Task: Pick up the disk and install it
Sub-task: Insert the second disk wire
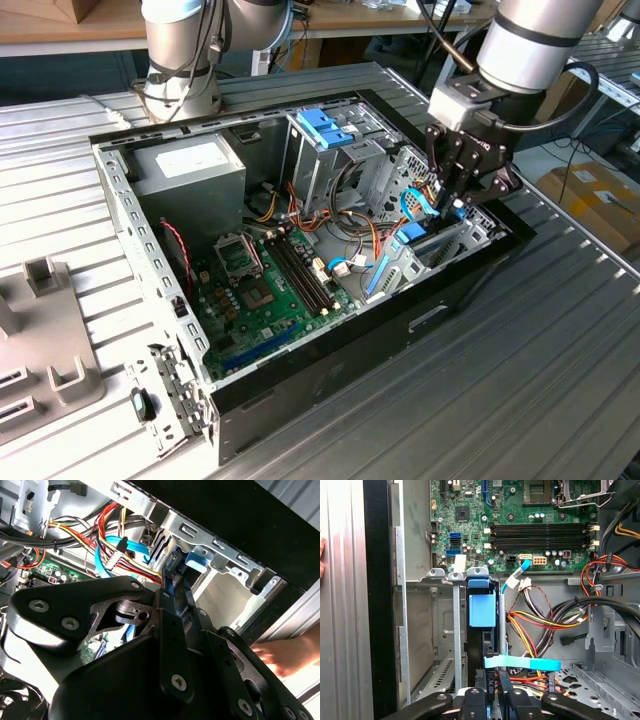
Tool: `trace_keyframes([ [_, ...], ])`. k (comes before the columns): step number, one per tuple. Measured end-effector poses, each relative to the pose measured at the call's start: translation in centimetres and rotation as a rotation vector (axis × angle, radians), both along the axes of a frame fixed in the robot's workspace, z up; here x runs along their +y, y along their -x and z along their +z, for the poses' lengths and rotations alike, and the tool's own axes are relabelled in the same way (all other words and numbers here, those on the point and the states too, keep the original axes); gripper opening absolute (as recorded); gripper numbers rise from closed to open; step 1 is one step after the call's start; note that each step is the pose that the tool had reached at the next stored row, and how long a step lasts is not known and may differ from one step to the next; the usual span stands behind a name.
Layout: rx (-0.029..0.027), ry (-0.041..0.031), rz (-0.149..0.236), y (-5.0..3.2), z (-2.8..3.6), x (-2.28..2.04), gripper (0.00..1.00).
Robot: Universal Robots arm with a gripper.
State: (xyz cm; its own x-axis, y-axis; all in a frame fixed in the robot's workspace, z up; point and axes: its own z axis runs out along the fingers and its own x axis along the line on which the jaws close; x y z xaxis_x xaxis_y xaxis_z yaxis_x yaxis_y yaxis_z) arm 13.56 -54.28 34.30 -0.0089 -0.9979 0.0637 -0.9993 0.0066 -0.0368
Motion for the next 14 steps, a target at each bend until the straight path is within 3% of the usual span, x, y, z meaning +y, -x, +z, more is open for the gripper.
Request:
trace_keyframes([
  [11, 0.0001, 0.0002, 0.000, -0.10, 0.01, 0.00, 0.24],
  [12, 0.0001, 0.0002, 0.000, -0.10, 0.01, 0.00, 0.16],
  [14, 0.0001, 0.0002, 0.000, -0.11, 0.01, 0.00, 0.16],
])
